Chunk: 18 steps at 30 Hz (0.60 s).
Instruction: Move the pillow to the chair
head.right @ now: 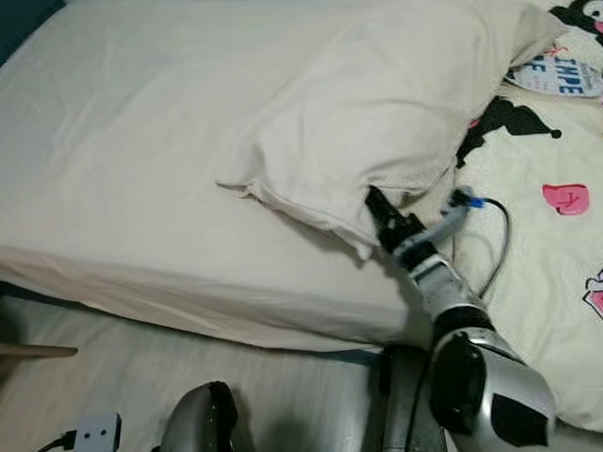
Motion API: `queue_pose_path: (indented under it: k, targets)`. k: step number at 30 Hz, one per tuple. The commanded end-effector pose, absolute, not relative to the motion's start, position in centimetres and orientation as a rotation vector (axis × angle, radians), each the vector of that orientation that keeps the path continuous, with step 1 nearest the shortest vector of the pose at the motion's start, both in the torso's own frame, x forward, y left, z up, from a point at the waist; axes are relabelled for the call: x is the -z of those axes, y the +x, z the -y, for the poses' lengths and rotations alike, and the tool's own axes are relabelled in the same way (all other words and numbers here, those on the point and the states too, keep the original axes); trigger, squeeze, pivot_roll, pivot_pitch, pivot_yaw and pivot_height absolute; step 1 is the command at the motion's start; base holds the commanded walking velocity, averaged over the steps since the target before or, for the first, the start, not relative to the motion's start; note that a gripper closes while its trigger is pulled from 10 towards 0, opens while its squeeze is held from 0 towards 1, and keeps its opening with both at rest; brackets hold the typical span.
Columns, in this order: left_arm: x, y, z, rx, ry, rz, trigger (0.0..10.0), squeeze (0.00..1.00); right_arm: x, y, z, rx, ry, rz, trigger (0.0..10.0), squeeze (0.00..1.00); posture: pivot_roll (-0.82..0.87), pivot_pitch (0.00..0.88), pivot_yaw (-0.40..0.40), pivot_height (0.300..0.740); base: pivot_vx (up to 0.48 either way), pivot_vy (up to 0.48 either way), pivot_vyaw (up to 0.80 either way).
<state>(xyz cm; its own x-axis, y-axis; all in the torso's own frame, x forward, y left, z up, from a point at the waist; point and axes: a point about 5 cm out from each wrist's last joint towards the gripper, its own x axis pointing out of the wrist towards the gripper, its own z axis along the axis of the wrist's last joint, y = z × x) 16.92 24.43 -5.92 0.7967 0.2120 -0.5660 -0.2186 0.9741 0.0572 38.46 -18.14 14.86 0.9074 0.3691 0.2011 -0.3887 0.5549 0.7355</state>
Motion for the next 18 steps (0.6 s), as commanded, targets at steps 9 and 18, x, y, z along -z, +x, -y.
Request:
queue_pose_path:
  k: [9,18]
  targets:
    - [6.6,15.7,-24.4,-0.251,-0.030,-0.649,10.0,0.00,-15.5,39.0,16.6,-0.476,0.860,-0.002,0.0,0.00,0.03,0.323,0.059,0.436,0.000,0.000,0.00]
    - [5.4,18.8,-24.6,-0.267,-0.040,-0.602,10.0,0.00,-15.0,38.8,16.1,-0.486,0.763,-0.008,0.0,0.00,0.01,0.197,0.040,0.436,0.000,0.000,0.00]
